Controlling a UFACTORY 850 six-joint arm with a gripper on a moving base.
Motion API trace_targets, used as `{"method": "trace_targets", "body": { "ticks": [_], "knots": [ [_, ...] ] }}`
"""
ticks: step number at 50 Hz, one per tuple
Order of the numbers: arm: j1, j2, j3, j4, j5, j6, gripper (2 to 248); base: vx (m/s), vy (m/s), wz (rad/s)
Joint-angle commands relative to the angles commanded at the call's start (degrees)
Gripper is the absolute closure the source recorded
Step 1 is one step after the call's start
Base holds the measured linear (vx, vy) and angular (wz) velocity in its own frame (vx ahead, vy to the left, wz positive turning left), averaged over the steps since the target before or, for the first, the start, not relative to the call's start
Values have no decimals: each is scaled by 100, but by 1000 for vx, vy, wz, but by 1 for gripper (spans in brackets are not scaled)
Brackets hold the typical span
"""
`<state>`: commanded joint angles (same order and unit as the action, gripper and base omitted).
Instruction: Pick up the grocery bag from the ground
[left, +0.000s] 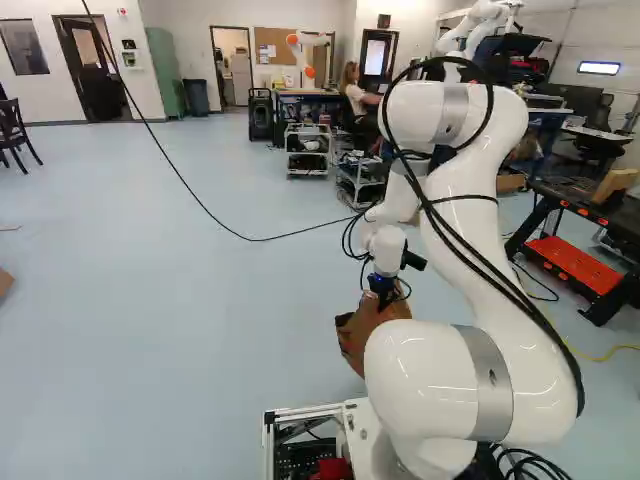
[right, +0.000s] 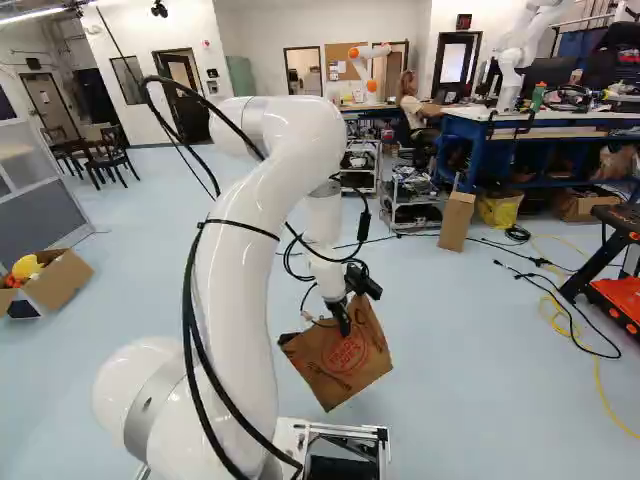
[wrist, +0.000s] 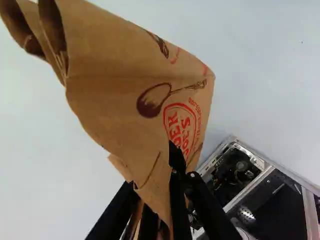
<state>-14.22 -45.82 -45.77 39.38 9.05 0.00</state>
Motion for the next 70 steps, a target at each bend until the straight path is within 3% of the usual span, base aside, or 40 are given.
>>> {"method": "trace_targets", "body": {
  "ticks": [24, 50, 70],
  "knots": [
    [180, 847, 945, 0, 141, 0, 228, 0, 0, 0],
    [505, 1884, 1987, 0, 155, 0, 228, 0, 0, 0],
    [529, 1997, 2042, -104, 259, 0, 228, 0, 0, 0]
  ]
}}
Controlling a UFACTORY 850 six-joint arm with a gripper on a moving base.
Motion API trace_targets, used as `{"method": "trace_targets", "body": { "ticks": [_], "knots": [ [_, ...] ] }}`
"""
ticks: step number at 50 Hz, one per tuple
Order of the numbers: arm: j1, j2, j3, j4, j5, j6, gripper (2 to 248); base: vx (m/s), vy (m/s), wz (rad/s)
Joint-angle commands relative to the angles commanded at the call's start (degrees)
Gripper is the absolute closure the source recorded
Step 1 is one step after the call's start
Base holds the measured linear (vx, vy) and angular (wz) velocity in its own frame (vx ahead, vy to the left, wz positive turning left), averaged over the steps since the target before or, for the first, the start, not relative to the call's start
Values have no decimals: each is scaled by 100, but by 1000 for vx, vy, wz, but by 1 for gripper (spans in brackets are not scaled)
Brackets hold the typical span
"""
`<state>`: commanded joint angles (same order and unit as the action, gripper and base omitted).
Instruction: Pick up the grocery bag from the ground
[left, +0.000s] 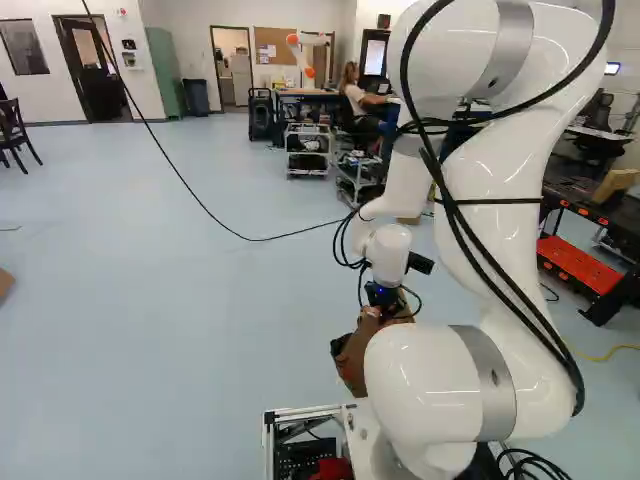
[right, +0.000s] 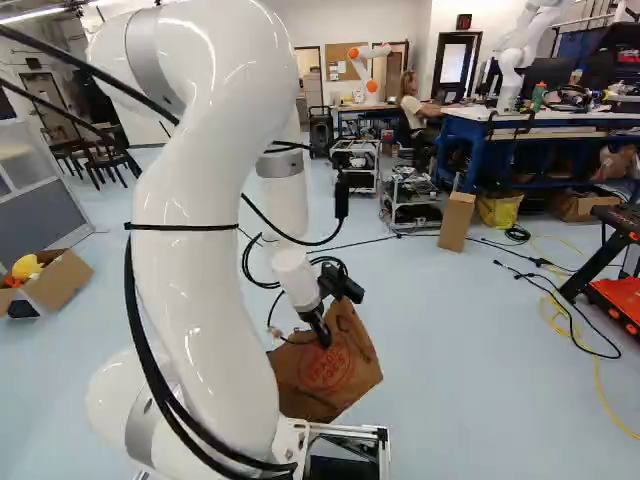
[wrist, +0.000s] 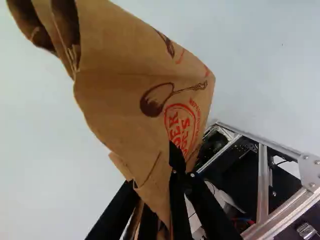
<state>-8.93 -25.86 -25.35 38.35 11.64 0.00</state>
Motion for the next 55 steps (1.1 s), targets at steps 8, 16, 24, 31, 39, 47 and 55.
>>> {"method": "trace_targets", "body": {
  "ticks": [8, 16, 24, 31, 39, 47, 55],
  "knots": [
    [25, 117, 57, -107, 107, 0, 228, 0, 0, 0],
    [58, 274, 133, -251, 251, 0, 228, 0, 0, 0],
    [101, 473, 230, -433, 433, 0, 228, 0, 0, 0],
    [145, 680, 330, -623, 623, 0, 228, 0, 0, 0],
    [207, 970, 471, -888, 889, 0, 228, 0, 0, 0],
    [273, 1280, 622, -1172, 1173, 0, 228, 0, 0, 0],
    [349, 1638, 796, -1500, 1501, 0, 228, 0, 0, 0]
  ]
}}
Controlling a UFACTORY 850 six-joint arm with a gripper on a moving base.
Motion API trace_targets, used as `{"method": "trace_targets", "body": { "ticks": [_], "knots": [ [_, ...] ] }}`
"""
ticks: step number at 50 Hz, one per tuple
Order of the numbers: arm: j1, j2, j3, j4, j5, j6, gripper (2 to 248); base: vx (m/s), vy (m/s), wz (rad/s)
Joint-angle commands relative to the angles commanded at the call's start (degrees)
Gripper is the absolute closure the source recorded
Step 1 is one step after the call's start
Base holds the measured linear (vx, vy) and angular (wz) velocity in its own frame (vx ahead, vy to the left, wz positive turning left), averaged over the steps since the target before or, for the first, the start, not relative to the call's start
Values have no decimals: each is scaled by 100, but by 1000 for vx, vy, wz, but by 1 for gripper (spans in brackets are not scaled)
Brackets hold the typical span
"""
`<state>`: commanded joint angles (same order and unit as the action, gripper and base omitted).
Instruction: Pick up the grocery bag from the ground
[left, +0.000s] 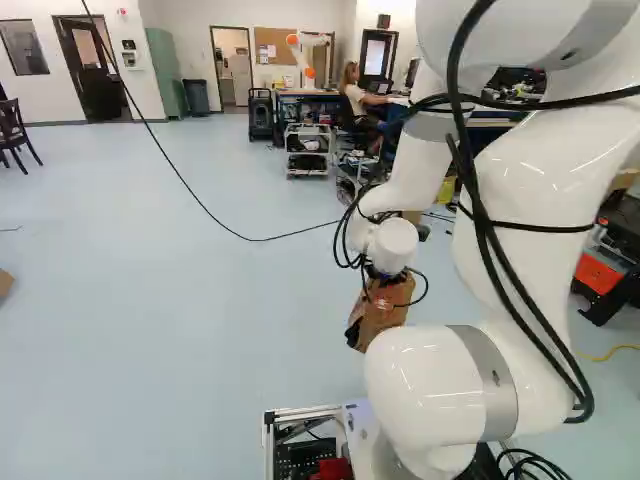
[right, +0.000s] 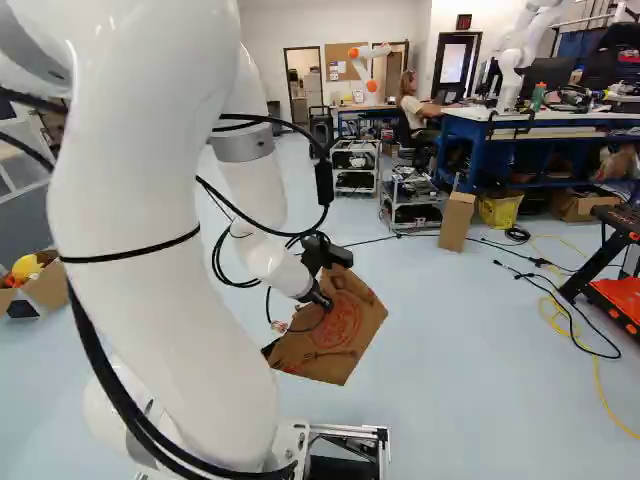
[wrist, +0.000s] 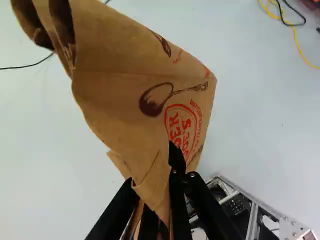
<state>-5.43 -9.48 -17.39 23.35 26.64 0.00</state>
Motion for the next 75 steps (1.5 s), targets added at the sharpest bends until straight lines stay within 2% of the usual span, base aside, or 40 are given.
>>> {"method": "trace_targets", "body": {
  "ticks": [21, 42, 59, 75],
  "knots": [
    [221, 1035, 503, -948, 949, 0, 228, 0, 0, 0],
    [389, 1824, 887, -1671, 1672, 0, 228, 0, 0, 0],
    [479, 2245, 1091, -2057, 2058, 0, 228, 0, 0, 0],
    [529, 2480, 1206, -2272, 2273, 0, 228, 0, 0, 0]
  ]
}}
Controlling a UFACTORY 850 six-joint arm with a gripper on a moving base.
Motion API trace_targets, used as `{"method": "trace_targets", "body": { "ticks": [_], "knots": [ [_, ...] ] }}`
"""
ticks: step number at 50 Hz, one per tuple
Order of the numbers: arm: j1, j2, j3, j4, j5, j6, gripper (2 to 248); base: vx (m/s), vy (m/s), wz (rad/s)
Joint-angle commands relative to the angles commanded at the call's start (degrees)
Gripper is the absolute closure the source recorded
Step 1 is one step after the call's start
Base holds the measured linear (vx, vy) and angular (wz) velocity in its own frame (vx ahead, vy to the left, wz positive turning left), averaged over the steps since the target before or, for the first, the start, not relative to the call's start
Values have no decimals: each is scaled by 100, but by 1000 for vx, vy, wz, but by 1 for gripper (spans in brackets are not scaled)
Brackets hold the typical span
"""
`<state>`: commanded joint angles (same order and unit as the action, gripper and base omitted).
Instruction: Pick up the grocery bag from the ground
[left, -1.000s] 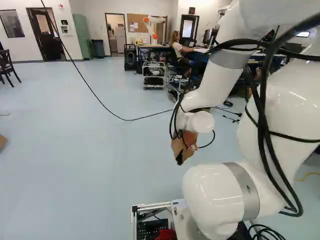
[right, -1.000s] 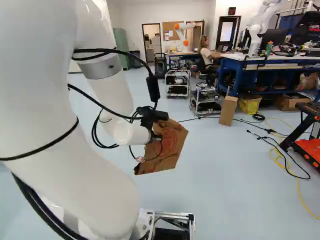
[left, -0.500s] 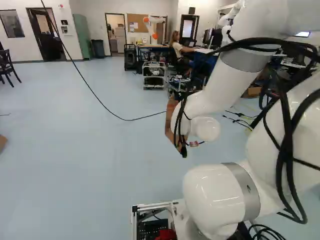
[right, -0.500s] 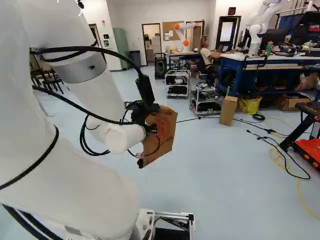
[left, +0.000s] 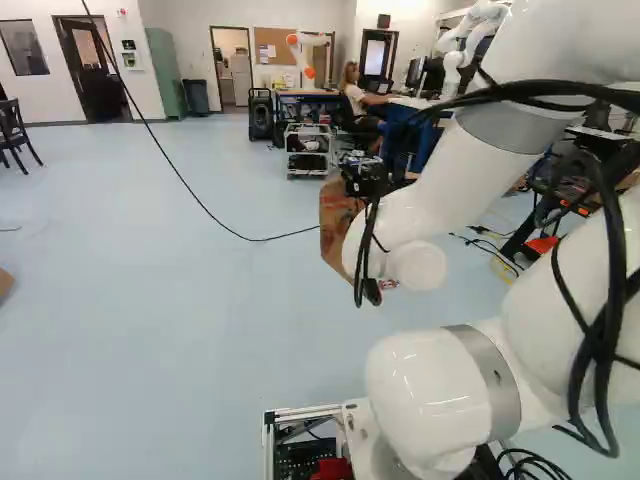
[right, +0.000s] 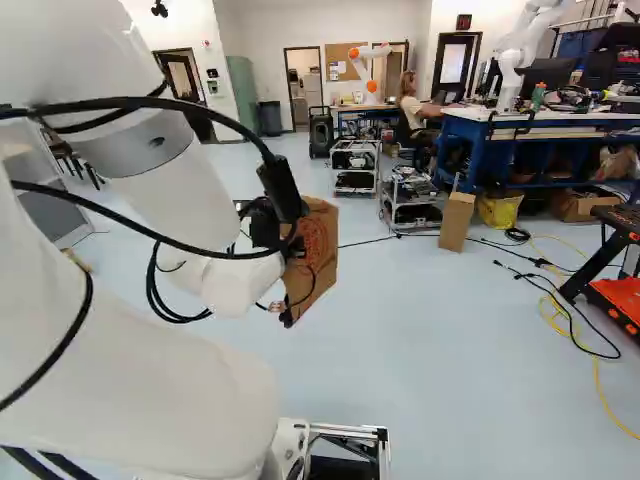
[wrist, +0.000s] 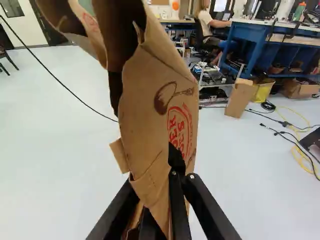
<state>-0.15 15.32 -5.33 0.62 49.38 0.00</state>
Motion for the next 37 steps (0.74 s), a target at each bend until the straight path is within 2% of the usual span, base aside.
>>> {"method": "trace_targets", "body": {
  "ticks": [37],
  "knots": [
    [15, 68, 33, -62, 62, 0, 228, 0, 0, 0]
  ]
}}
